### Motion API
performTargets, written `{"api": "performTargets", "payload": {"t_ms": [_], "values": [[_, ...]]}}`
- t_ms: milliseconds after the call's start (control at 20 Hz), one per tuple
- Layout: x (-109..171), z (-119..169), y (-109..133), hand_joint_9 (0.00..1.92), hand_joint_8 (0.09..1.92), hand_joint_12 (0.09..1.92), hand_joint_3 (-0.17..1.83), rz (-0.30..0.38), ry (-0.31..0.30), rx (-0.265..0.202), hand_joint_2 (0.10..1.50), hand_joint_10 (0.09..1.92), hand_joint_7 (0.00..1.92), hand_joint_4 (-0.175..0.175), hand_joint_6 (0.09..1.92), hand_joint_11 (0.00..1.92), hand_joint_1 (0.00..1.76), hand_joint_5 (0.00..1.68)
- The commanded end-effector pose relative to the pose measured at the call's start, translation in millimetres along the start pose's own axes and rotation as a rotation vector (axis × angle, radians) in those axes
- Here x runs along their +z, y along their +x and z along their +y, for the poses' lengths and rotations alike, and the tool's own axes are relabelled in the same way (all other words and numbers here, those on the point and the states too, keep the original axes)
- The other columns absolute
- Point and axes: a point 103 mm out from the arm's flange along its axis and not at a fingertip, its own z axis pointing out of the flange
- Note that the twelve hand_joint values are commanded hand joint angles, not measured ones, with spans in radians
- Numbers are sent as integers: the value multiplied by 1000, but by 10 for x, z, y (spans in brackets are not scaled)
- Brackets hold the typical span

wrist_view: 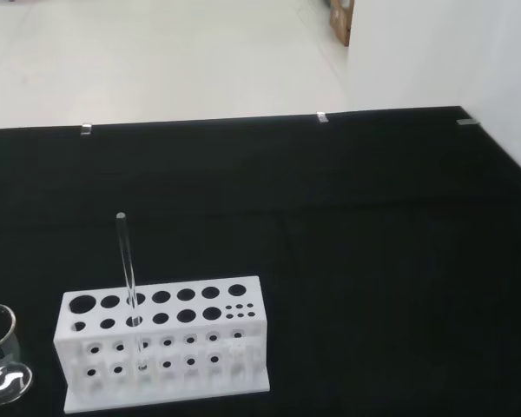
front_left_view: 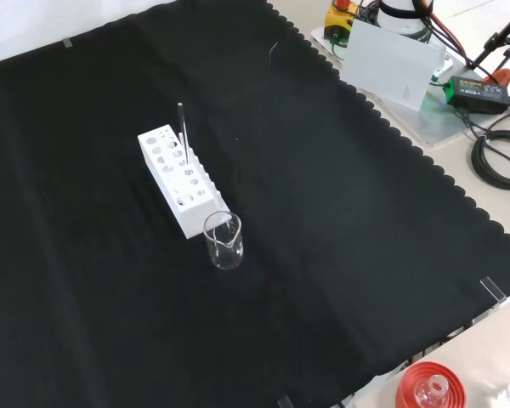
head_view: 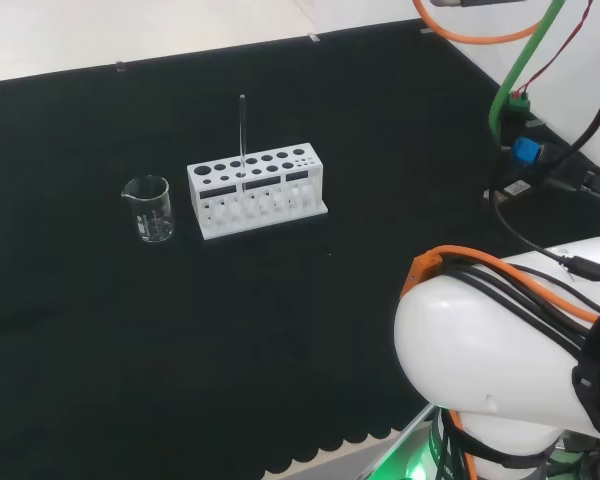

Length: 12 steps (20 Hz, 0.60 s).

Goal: Take the glass rod from the white test tube rack.

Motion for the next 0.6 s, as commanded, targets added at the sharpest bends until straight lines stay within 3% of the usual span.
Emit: {"api": "performTargets", "payload": {"t_ms": [50, 600], "values": [[111, 234, 36, 221, 755, 1467, -63, 13, 25, -42, 1087, 929, 52, -64, 87, 177, 505, 210], [389, 604, 139, 306, 799, 1433, -73, 5, 96, -78, 1088, 925, 138, -70, 87, 243, 534, 269]]}}
